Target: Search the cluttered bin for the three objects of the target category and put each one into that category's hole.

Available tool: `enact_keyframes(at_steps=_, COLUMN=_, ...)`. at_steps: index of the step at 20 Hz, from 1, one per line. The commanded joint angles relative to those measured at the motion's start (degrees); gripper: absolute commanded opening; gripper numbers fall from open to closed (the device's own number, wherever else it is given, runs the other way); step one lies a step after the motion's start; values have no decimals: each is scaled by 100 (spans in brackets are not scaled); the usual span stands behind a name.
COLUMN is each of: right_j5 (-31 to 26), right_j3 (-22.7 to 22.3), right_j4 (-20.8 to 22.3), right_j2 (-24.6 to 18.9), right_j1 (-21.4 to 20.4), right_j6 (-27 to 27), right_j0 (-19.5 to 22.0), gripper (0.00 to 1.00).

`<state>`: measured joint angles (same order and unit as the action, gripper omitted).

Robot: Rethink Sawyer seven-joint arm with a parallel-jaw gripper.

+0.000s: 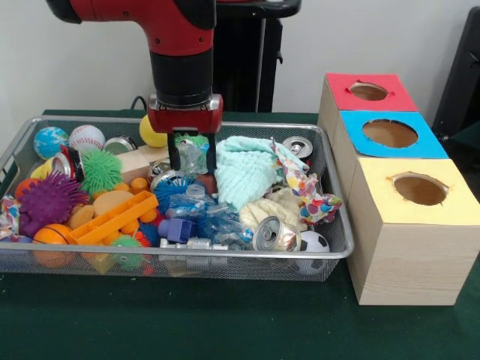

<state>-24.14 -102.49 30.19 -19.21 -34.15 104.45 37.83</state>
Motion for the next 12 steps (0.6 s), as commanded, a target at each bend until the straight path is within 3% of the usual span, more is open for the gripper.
enact_keyframes(at_steps=1, right_j5=1581, right_j3=-1081, right_j4=985, right_j2=320, right_j1=892, right_j6=303, right_j0=185, gripper=100)
enact_keyframes(at_steps=4, right_j5=2073, right_j3=-1257, right_j4=1145, right_j2=794, right_j1=1058, right_j6=645, right_j0=59, gripper=100)
enact_keyframes(at_steps=6, right_j5=1956, right_j3=-1434, right_j4=1106, right_j2=857, right_j1=1117, right_j6=600, right_j0=180, gripper=100)
enact_keyframes(at_steps=12, right_j5=2766, right_j3=-1555, right_j4=1195, right_j2=1442, right_j1=1376, right_j6=635, right_j0=-17, gripper=100)
